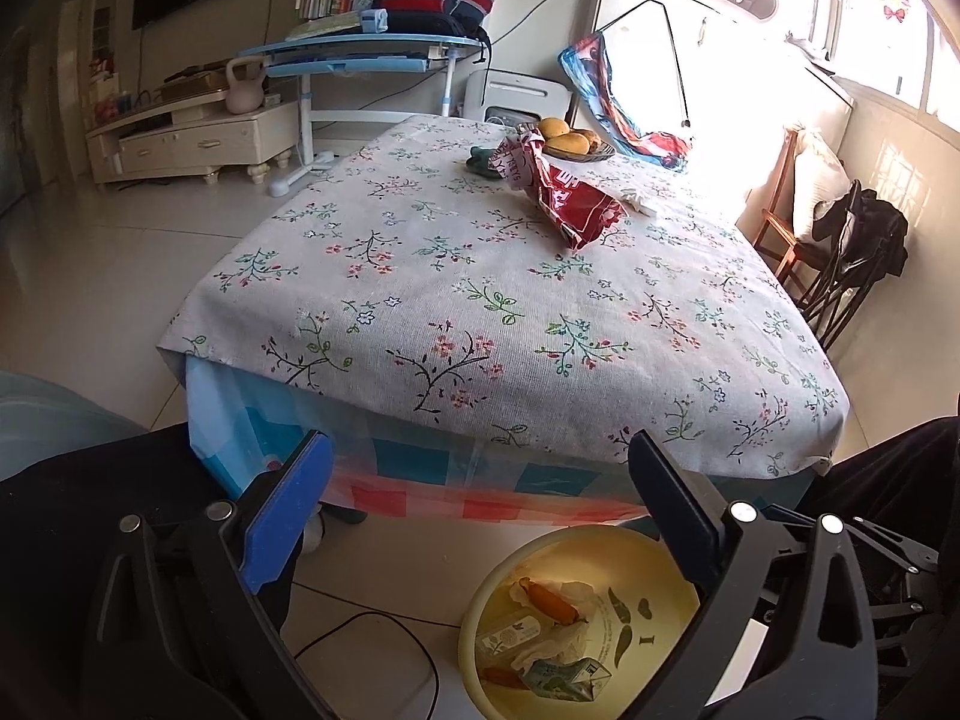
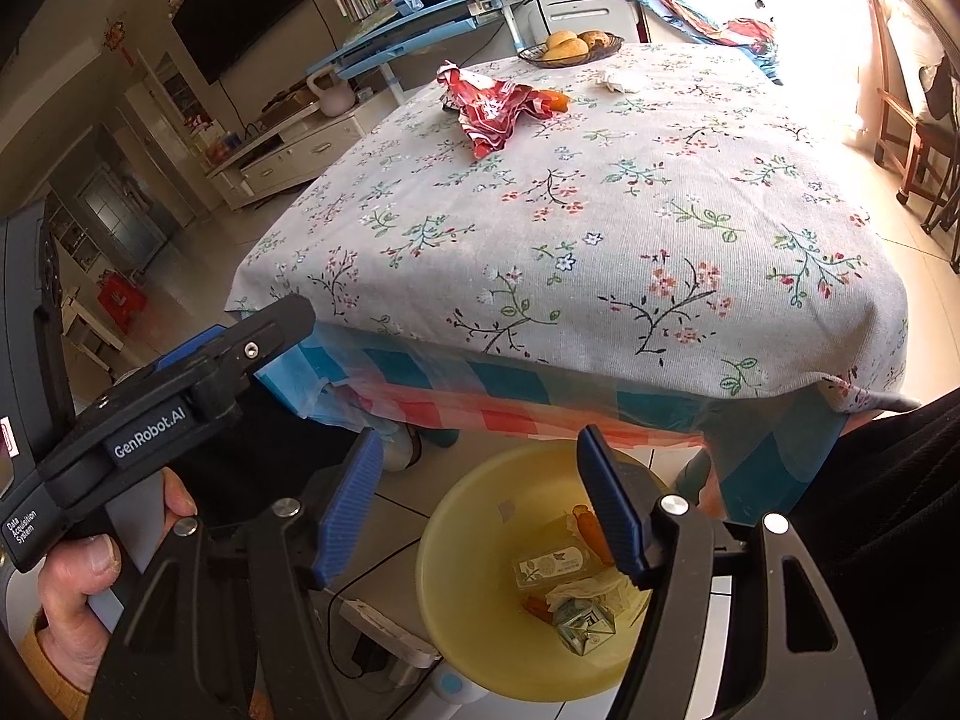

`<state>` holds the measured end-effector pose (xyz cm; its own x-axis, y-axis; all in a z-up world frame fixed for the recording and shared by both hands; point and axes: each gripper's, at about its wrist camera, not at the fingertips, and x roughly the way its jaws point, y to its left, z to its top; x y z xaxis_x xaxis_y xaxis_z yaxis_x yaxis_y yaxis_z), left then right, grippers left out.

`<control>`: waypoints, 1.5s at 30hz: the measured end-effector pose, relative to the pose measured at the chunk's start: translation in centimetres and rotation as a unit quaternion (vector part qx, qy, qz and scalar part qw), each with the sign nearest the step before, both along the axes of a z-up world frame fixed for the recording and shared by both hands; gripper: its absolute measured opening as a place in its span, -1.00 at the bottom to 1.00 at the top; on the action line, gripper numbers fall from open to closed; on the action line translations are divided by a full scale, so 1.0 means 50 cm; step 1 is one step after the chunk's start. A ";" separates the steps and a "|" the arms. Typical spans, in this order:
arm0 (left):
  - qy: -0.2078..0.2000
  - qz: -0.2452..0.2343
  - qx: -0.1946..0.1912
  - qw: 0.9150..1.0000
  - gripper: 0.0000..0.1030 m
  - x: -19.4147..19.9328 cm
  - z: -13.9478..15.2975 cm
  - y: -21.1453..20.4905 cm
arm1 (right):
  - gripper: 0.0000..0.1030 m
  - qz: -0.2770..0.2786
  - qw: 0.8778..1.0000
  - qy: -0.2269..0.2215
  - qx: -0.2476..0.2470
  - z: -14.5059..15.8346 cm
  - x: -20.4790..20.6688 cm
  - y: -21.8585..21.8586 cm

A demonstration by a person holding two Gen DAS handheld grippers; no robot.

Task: Collect trash
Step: 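Move both tools from the bucket back toward the table, then grasp the red snack bag with the left tool while the right tool grasps an orange peel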

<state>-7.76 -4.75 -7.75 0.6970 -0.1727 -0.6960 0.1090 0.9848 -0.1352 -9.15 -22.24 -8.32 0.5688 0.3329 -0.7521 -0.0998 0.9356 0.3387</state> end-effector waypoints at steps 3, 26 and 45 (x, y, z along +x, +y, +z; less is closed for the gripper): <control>0.001 -0.002 0.001 1.000 0.86 0.001 -0.001 -0.008 | 0.26 -0.001 1.000 -0.013 -0.003 0.009 0.000 0.003; -0.027 -0.003 -0.039 0.999 0.86 0.118 0.092 -0.005 | 0.30 0.003 0.995 -0.098 -0.037 0.152 0.160 -0.088; 0.069 0.020 -0.081 0.994 0.85 0.499 0.013 -0.100 | 0.28 -0.014 0.994 -0.094 -0.054 0.145 0.425 -0.156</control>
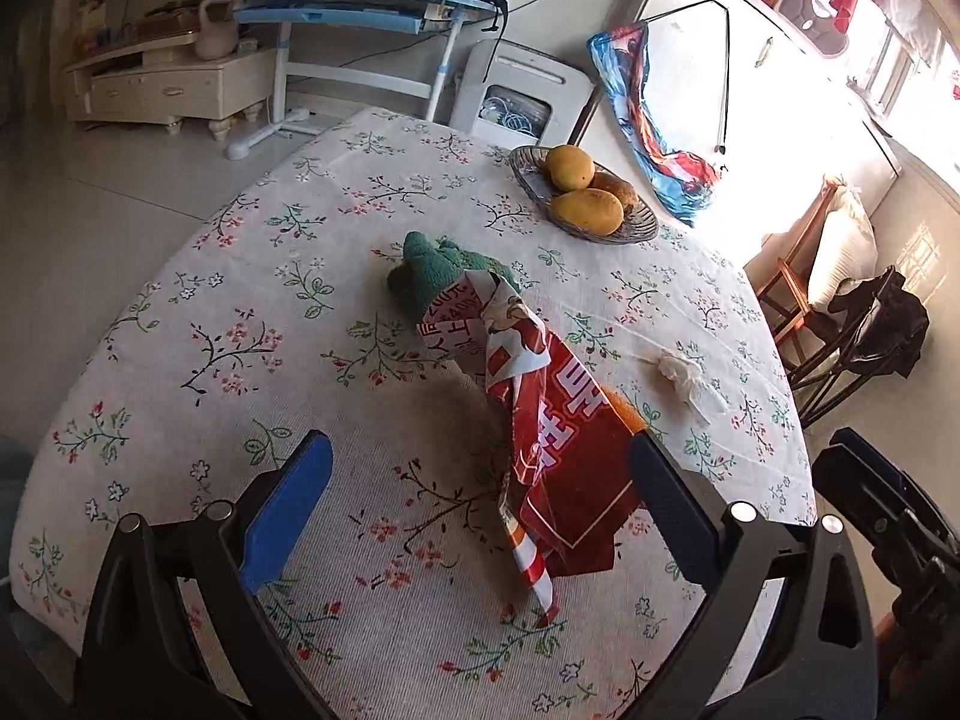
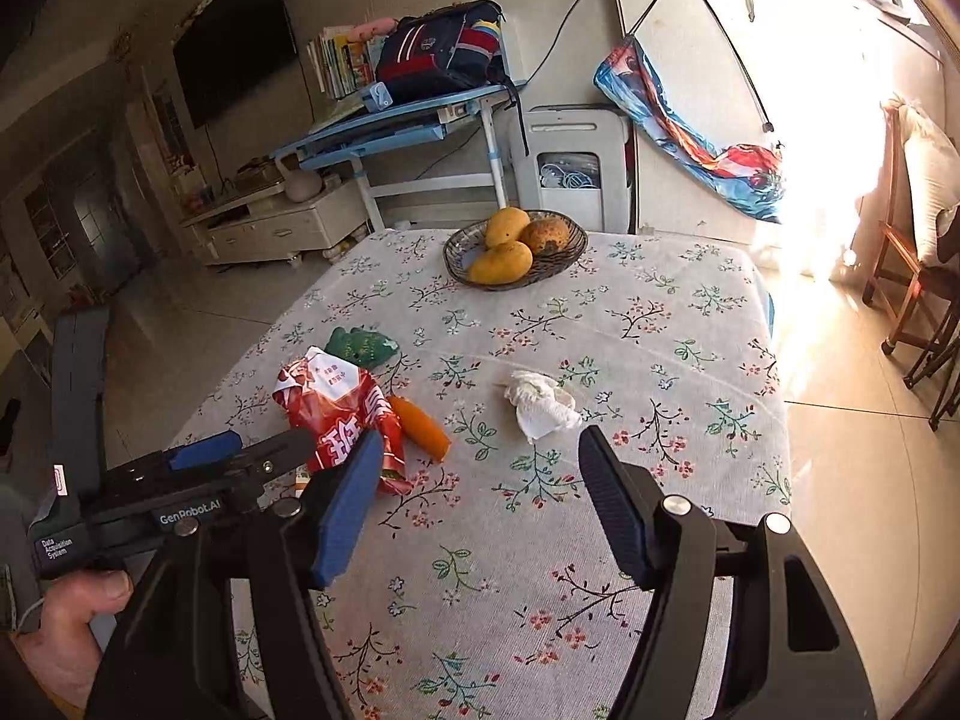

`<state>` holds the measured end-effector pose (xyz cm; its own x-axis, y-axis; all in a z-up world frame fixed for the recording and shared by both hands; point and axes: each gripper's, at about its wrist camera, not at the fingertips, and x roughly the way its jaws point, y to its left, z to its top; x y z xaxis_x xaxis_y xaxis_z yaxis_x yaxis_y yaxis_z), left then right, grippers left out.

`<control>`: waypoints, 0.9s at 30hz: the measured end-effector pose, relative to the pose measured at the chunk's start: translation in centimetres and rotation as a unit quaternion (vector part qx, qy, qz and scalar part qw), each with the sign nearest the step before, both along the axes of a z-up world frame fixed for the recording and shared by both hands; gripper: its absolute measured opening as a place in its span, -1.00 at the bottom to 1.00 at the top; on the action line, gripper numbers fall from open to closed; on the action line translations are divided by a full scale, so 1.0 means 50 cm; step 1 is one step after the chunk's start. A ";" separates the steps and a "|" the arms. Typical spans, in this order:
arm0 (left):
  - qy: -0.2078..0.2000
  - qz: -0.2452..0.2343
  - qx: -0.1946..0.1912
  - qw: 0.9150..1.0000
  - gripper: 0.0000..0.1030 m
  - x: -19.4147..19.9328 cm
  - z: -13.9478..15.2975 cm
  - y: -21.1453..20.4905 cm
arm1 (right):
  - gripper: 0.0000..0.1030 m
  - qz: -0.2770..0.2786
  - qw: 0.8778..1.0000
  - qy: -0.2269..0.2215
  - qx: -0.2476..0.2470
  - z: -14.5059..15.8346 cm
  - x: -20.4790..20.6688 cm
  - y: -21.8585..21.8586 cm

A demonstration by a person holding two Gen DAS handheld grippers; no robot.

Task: Collect trash
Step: 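Grasp the red snack bag with the left tool while the right tool grasps an orange peel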

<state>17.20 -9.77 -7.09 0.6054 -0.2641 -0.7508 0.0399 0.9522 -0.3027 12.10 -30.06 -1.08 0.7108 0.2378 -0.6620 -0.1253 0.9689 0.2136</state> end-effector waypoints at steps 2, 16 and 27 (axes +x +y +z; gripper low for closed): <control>0.006 0.003 -0.021 1.000 0.75 0.022 -0.012 0.002 | 0.28 0.008 1.000 0.001 -0.006 -0.002 0.011 0.006; 0.065 -0.095 0.069 0.991 -0.89 0.043 0.002 0.074 | 0.28 0.101 0.990 0.055 -0.077 -0.071 0.125 0.129; 0.054 -0.090 0.083 0.991 0.29 0.021 -0.011 0.094 | -0.02 0.115 0.982 0.082 -0.122 -0.119 0.162 0.147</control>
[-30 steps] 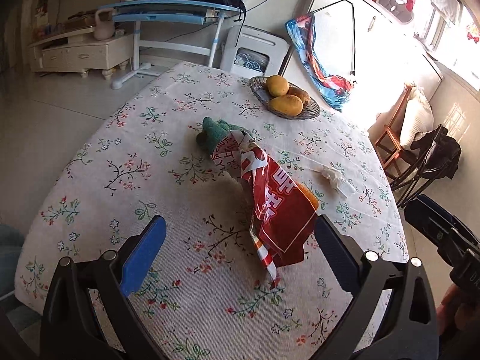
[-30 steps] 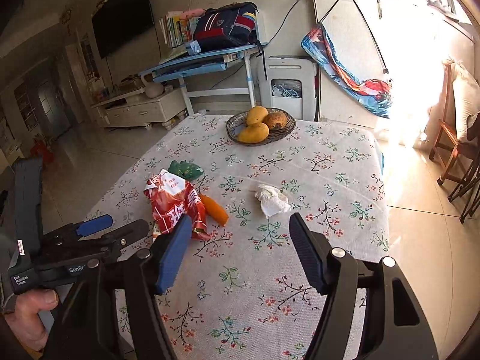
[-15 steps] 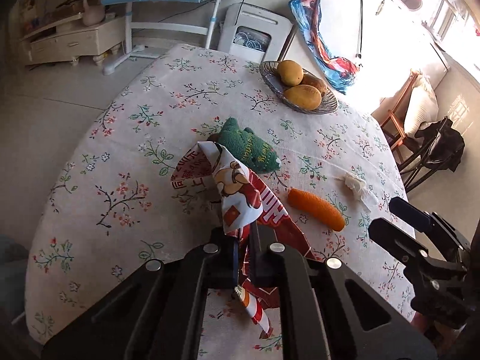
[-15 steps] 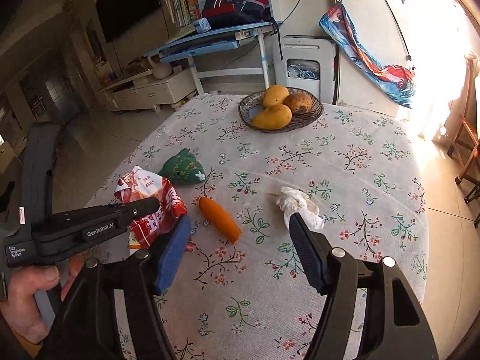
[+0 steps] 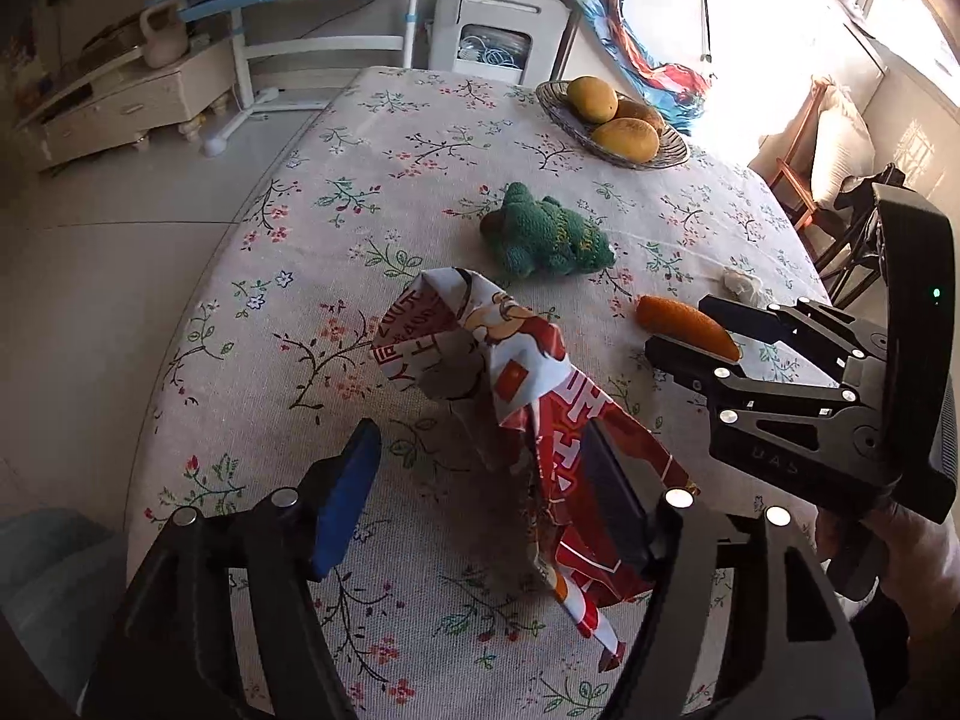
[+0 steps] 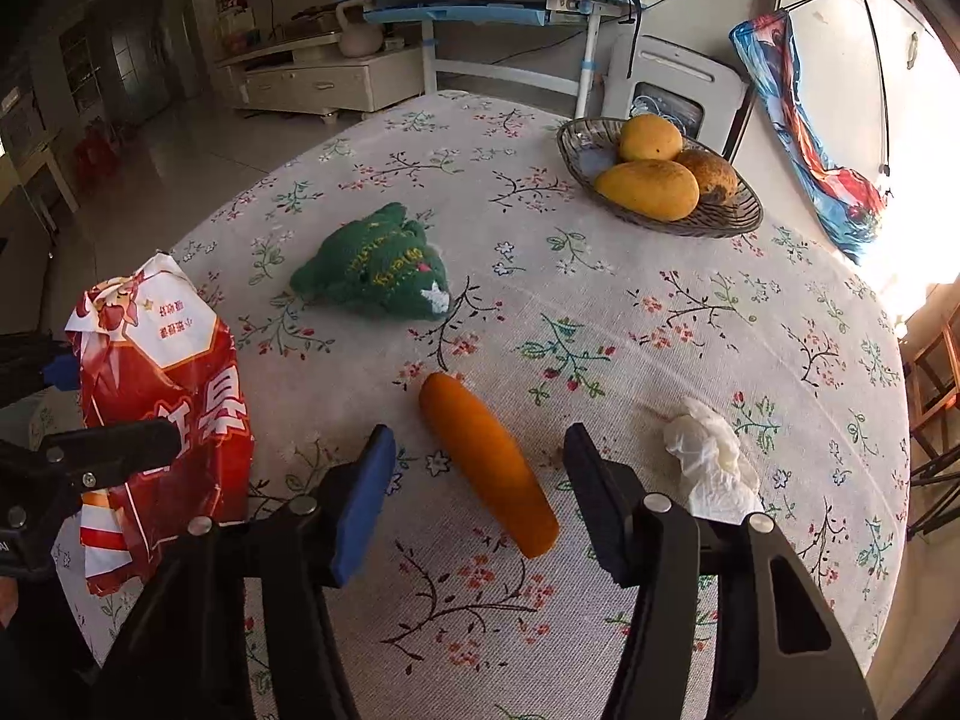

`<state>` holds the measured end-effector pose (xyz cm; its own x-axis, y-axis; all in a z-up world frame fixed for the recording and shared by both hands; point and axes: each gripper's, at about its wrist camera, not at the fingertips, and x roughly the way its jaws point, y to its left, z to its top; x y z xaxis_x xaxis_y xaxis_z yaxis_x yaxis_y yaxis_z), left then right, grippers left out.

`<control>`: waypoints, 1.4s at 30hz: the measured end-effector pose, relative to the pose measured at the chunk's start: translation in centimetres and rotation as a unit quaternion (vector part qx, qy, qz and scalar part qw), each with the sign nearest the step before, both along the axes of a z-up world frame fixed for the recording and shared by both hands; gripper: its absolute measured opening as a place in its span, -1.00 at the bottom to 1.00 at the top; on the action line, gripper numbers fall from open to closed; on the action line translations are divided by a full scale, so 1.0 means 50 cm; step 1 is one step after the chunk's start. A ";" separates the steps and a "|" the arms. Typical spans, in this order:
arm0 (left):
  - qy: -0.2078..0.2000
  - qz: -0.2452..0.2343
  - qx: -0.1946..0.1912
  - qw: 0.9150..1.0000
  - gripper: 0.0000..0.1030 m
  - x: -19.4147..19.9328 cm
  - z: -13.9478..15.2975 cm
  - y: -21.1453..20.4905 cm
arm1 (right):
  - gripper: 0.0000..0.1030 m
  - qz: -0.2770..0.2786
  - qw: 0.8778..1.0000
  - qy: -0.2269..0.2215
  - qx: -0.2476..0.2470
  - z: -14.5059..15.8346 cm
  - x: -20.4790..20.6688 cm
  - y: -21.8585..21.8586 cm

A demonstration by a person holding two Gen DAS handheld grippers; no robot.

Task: Collect trash
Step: 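Lift the snack bag with the left tool and the orange peel with the right tool, then carry the orange peel over the yellow bucket and open the right tool while the left tool carries the bag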

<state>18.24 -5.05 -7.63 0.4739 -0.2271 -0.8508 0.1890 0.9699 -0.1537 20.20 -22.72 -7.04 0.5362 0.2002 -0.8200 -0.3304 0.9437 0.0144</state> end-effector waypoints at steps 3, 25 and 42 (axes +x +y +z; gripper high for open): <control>0.004 0.013 -0.014 1.000 0.28 0.011 -0.009 -0.003 | -0.42 -0.003 1.000 0.000 0.003 0.002 -0.002 0.002; -0.126 -0.017 -0.048 0.991 -0.78 -0.116 0.084 0.016 | -0.68 -0.042 0.989 -0.041 0.136 0.079 -0.180 -0.045; -0.129 0.002 -0.108 0.986 -0.78 -0.309 0.066 0.108 | -0.68 -0.046 0.988 -0.003 0.149 0.024 -0.420 0.011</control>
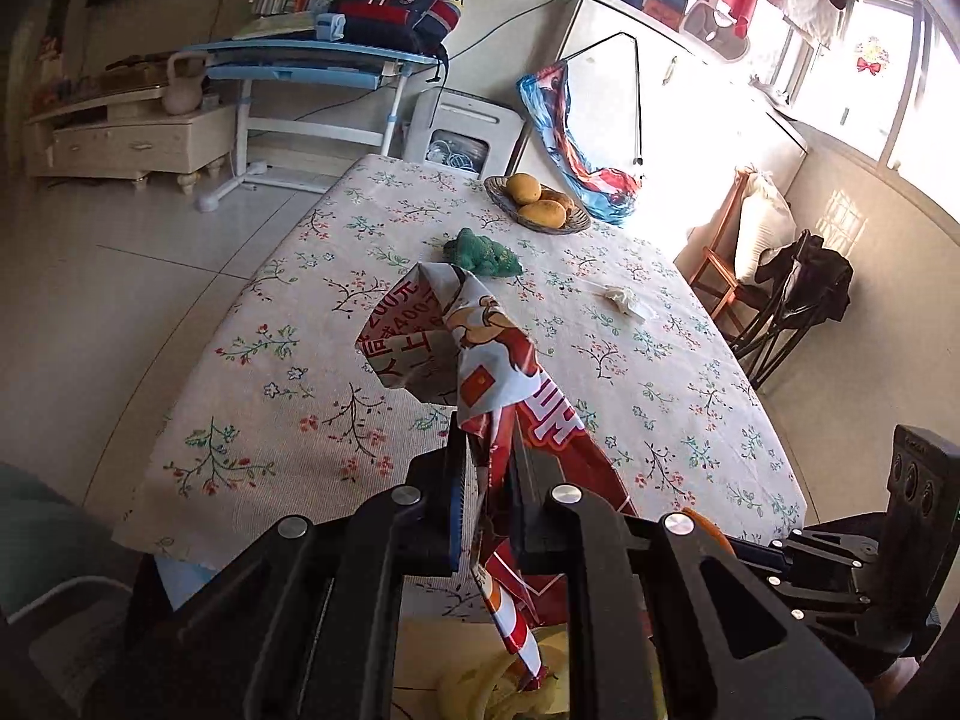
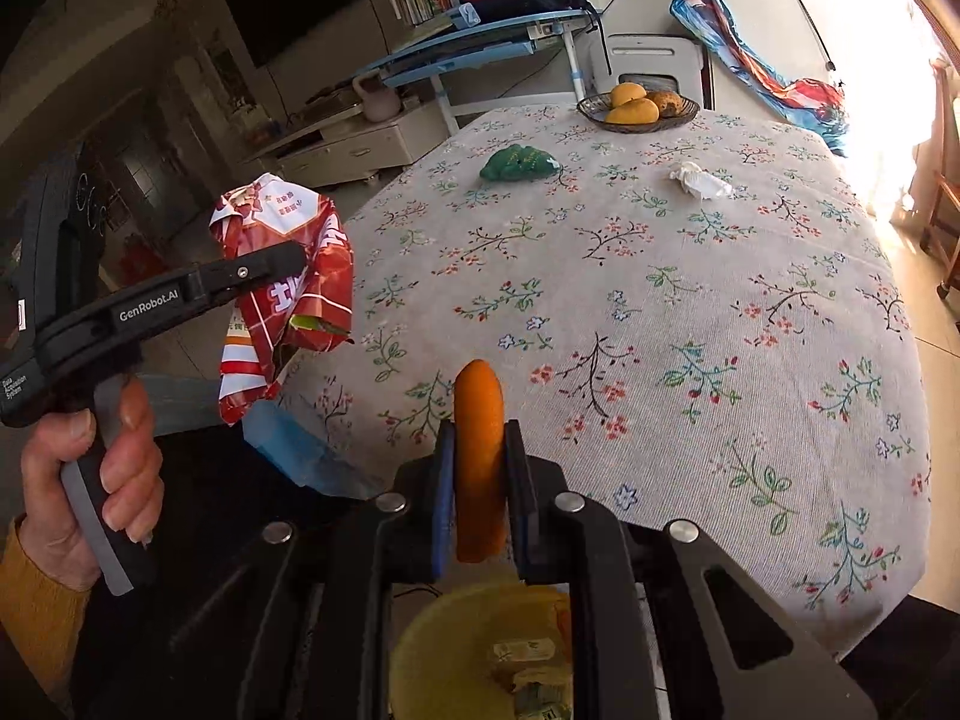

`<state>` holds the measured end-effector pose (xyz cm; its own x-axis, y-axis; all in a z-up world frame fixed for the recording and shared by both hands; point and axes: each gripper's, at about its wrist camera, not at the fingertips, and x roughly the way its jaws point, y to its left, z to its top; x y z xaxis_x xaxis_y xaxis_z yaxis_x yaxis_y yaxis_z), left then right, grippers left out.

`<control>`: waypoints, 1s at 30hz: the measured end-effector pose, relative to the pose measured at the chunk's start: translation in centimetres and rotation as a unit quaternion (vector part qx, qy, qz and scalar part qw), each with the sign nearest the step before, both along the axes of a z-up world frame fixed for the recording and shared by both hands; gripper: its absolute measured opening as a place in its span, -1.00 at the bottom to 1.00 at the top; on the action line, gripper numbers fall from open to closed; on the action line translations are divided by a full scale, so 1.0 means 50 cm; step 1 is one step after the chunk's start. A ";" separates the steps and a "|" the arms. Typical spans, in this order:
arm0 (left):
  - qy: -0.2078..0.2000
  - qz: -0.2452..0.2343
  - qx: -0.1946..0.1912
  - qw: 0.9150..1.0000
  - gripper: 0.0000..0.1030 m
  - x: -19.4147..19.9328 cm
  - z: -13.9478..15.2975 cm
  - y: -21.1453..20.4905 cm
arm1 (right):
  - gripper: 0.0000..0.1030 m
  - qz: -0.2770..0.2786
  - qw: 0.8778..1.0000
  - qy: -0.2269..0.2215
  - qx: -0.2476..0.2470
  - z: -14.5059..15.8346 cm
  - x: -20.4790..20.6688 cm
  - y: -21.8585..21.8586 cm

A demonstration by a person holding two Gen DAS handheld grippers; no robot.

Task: Collect trash
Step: 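Carry the orange peel over the yellow bucket and open the right tool while the left tool carries the bag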

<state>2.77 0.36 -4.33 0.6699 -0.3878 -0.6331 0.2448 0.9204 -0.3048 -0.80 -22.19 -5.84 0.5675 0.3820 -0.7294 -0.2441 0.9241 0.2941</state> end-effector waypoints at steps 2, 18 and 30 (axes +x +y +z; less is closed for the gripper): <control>-0.001 -0.001 -0.005 1.000 -0.78 -0.021 -0.002 0.008 | -0.68 0.006 1.000 0.016 0.000 -0.012 -0.030 0.011; -0.001 0.009 -0.027 1.000 -0.78 -0.092 -0.004 0.034 | -0.38 0.117 0.955 0.195 -0.188 -0.215 -0.125 0.131; 0.004 -0.032 -0.001 0.999 -0.78 -0.105 -0.015 -0.011 | 0.19 0.027 0.990 0.097 -0.097 -0.117 -0.132 0.050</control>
